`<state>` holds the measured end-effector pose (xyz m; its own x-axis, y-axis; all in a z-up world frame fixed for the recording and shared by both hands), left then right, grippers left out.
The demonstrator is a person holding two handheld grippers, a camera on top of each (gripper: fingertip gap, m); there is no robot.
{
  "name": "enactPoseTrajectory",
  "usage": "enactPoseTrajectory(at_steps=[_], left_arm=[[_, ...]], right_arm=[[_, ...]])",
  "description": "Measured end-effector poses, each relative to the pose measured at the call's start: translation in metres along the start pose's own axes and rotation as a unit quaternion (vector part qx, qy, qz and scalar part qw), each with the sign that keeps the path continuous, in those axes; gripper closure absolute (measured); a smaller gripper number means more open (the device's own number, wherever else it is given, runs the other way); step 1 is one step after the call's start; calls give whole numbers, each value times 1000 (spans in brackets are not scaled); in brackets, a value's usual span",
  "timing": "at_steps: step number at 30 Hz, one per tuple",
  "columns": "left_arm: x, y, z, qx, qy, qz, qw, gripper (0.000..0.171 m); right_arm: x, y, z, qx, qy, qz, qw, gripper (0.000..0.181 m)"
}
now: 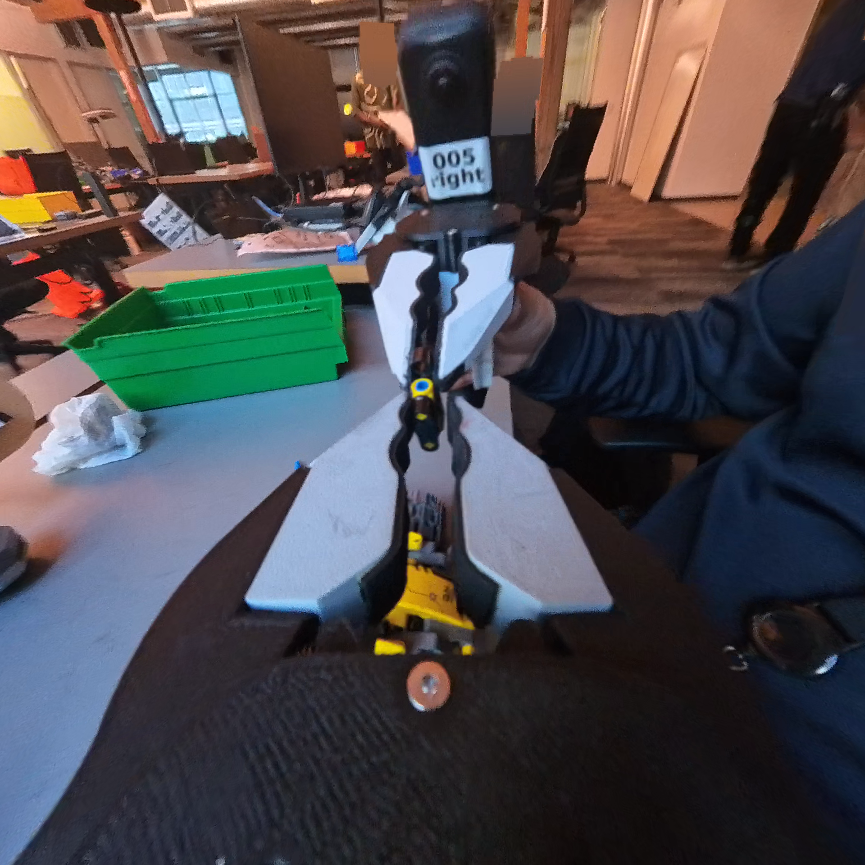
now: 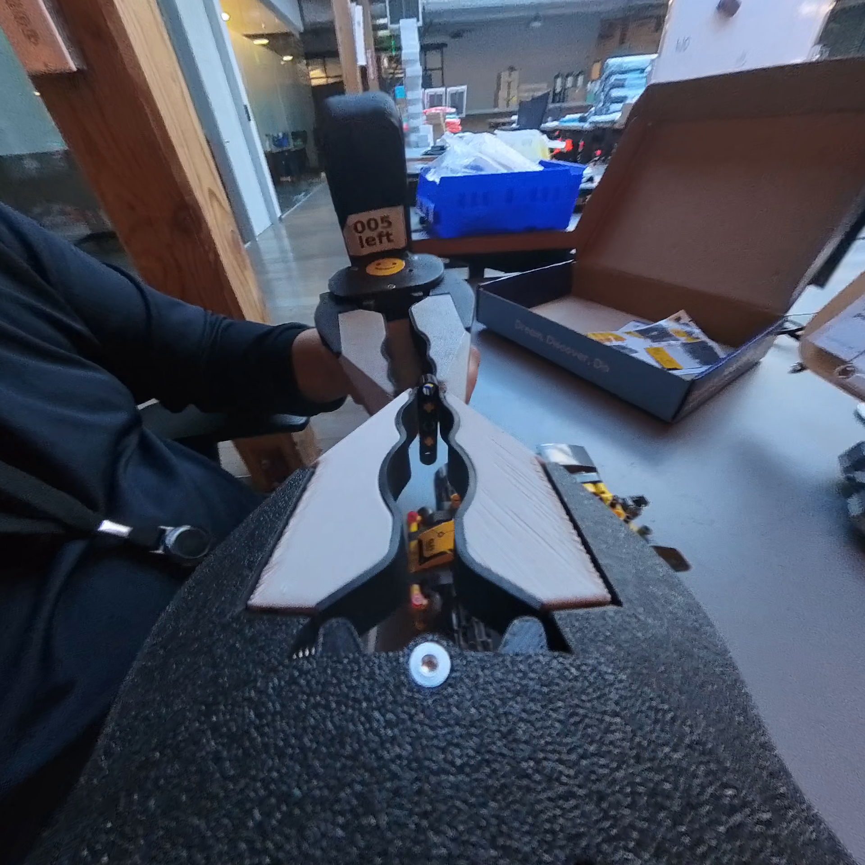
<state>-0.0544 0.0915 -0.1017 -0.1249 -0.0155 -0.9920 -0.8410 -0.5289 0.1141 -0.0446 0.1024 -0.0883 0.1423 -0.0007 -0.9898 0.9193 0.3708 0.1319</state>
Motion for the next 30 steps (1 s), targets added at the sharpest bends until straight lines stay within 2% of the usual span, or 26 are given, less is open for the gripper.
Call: enactPoseTrajectory(at_steps=[2, 7, 12, 14, 16, 18, 20, 30], left_arm=[[1, 2, 1, -14, -22, 13, 1000, 165], [2, 2, 6, -47, -21, 20, 998, 166], [-6, 1, 4, -50, -11, -16, 999, 166], [-1, -5, 1, -43, -4, -4, 999, 166], [2, -9, 0, -47, -8, -7, 999, 166], [5, -9, 4, -56, 3, 1, 998, 166], [1, -6, 6, -56, 9, -16, 998, 166], [-4, -5, 4, -51, 13, -26, 998, 166]], right_arm=[[0, -1, 0, -3, -9, 3, 1000, 175], [0, -1, -2, 20, 5, -7, 1000, 174], [-11, 1, 0, -22, -42, -83, 995, 174], [-16, 4, 2, -43, -64, -113, 991, 175], [-11, 2, 2, -43, -60, -97, 993, 181], [-8, 2, -4, -9, -34, -81, 996, 181], [-12, 6, -5, 4, -20, -84, 996, 181], [-4, 0, -3, -7, -23, -61, 998, 172]])
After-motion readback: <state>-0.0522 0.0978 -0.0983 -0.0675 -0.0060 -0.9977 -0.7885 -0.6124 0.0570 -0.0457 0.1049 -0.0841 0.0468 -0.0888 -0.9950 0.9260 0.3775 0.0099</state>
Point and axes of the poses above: each gripper's, where its closed fingertips meet, y back along the fingers, x out of its underside, z = x × y across the jaws, the point moved 2 cm from there along y, back along the fingers, and after that the axes turned 5 degrees about x, right-handed, at the moved point
